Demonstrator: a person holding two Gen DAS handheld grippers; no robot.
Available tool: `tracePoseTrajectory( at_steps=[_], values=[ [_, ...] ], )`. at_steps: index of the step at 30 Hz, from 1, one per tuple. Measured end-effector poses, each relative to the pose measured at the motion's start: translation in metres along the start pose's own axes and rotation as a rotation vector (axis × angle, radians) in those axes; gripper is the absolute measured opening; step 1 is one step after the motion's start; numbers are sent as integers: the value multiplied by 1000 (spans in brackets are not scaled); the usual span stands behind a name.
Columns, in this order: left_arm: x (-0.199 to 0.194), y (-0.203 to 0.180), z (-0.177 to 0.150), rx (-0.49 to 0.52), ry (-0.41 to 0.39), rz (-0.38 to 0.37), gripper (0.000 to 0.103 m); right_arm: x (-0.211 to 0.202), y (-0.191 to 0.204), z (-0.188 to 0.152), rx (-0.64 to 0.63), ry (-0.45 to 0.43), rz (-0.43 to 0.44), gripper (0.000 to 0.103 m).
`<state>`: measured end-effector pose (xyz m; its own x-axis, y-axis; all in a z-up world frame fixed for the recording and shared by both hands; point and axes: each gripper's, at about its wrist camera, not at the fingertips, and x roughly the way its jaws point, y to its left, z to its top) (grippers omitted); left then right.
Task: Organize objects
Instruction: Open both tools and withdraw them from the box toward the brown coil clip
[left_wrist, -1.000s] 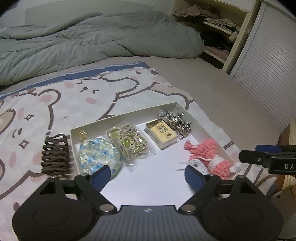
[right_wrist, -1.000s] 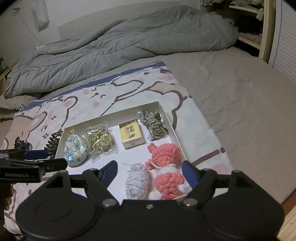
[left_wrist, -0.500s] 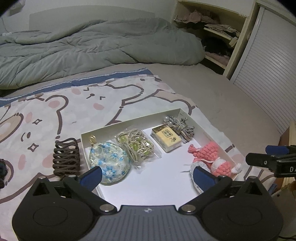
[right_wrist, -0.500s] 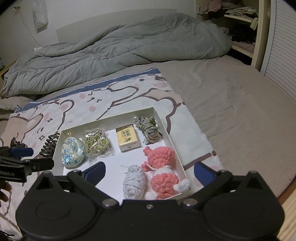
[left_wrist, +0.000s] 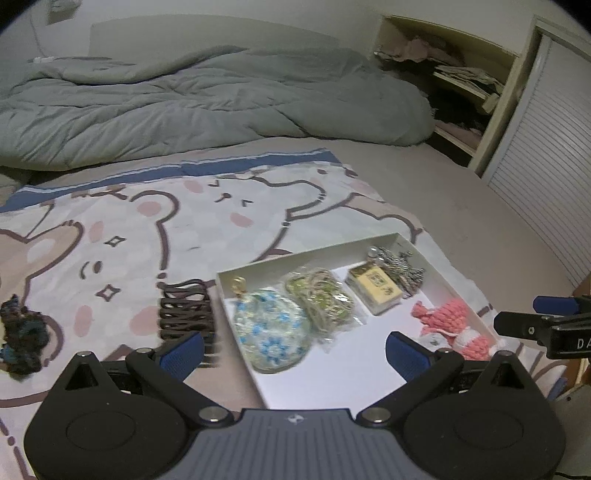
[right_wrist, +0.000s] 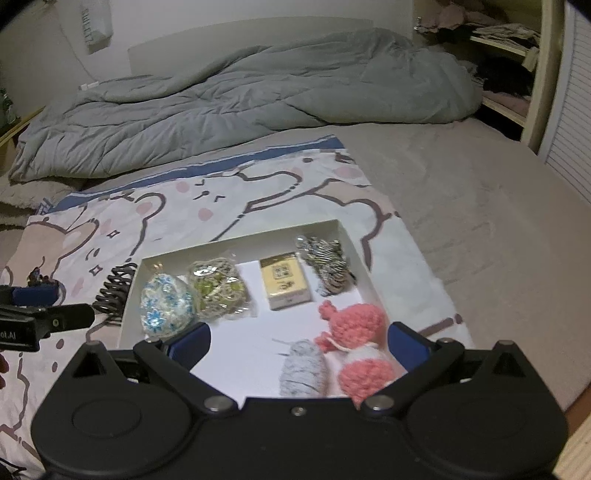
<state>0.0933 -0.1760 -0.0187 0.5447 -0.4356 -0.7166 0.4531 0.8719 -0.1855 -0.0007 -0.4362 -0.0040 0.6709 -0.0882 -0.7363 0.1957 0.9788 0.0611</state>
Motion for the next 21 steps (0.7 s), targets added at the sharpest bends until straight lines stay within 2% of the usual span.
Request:
tracePoseTrajectory(
  at_steps=[10,21],
  values=[
    [-21,43,2,-42,-26,53,103,12,47,13,-41,-6,54,103],
    [-46,101,-3,-90,-53,148,103,30,105,25,-93,-4,120,103]
  ],
)
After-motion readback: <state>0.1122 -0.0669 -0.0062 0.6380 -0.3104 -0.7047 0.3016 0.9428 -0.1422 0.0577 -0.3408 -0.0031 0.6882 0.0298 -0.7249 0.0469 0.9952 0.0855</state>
